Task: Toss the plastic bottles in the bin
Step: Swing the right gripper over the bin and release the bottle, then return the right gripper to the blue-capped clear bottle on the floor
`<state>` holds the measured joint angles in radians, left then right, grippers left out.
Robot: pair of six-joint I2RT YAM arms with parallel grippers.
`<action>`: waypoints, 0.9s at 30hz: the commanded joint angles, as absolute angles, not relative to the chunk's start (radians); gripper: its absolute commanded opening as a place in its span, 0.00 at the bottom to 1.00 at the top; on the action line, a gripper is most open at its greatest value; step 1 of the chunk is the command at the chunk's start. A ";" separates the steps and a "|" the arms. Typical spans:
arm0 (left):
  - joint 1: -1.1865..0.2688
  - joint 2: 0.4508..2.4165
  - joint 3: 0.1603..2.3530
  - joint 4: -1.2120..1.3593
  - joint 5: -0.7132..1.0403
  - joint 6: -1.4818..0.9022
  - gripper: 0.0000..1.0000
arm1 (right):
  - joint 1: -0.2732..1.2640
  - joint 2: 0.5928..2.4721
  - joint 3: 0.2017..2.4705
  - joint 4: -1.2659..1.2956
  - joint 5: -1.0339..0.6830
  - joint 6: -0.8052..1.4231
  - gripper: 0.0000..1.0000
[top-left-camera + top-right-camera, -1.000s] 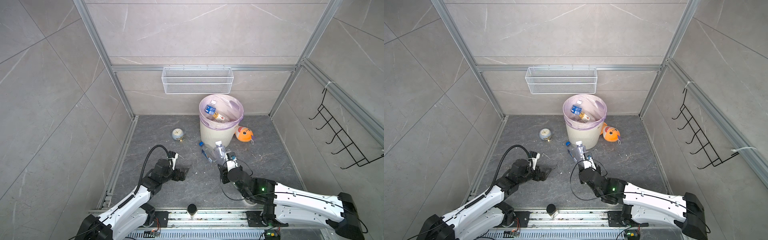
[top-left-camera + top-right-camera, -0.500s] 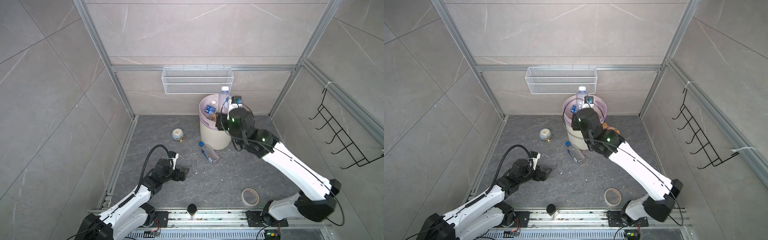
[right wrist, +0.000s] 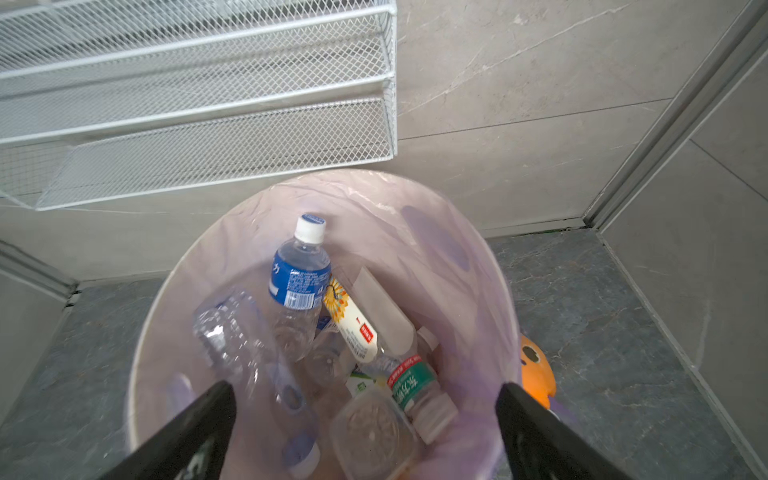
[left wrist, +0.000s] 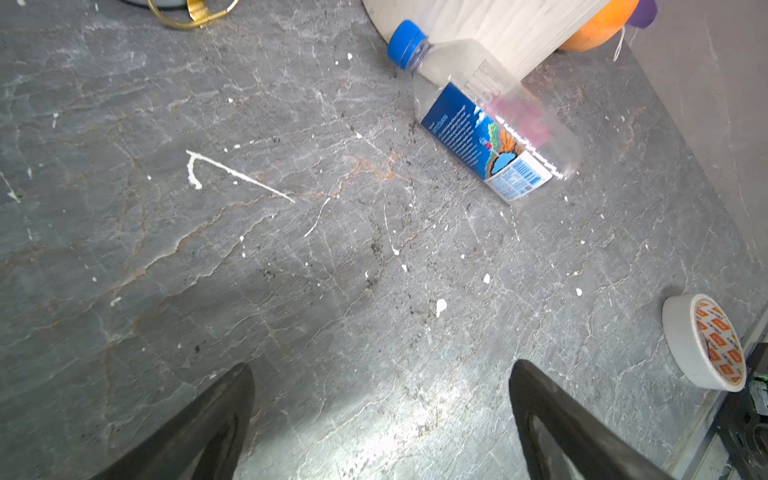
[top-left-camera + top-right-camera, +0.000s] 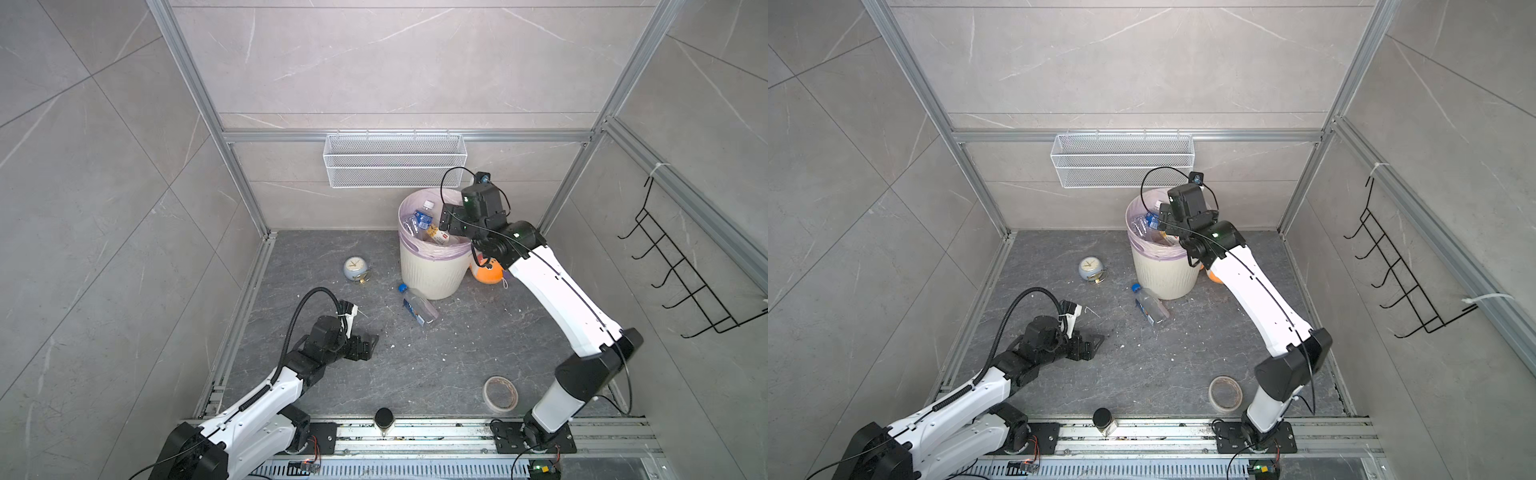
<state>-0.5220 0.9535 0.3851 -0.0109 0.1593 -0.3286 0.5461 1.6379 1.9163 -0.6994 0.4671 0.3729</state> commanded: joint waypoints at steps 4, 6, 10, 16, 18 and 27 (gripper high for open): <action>-0.538 1.023 0.463 0.060 0.177 -0.335 0.98 | 0.548 1.432 1.764 -0.651 0.418 0.341 0.99; -0.551 1.043 0.483 0.070 0.169 -0.344 0.98 | 0.548 1.360 1.660 -0.622 0.405 0.333 0.99; -0.581 1.094 0.539 0.075 0.148 -0.356 1.00 | 0.548 1.212 1.437 -0.554 0.376 0.318 0.99; -0.621 1.196 0.641 0.072 0.116 -0.364 1.00 | 0.548 1.088 1.201 -0.535 0.304 0.324 0.99; -0.628 1.229 0.669 0.072 0.111 -0.359 1.00 | 0.548 1.077 1.145 -0.530 0.248 0.315 0.99; -0.628 1.354 0.743 0.059 0.145 -0.262 1.00 | 0.557 1.147 0.992 -0.462 0.099 0.295 0.96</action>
<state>-0.6262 1.3254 0.7044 0.0460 0.1345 -0.3222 0.5488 1.1175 1.0191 -0.5163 0.1688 0.3168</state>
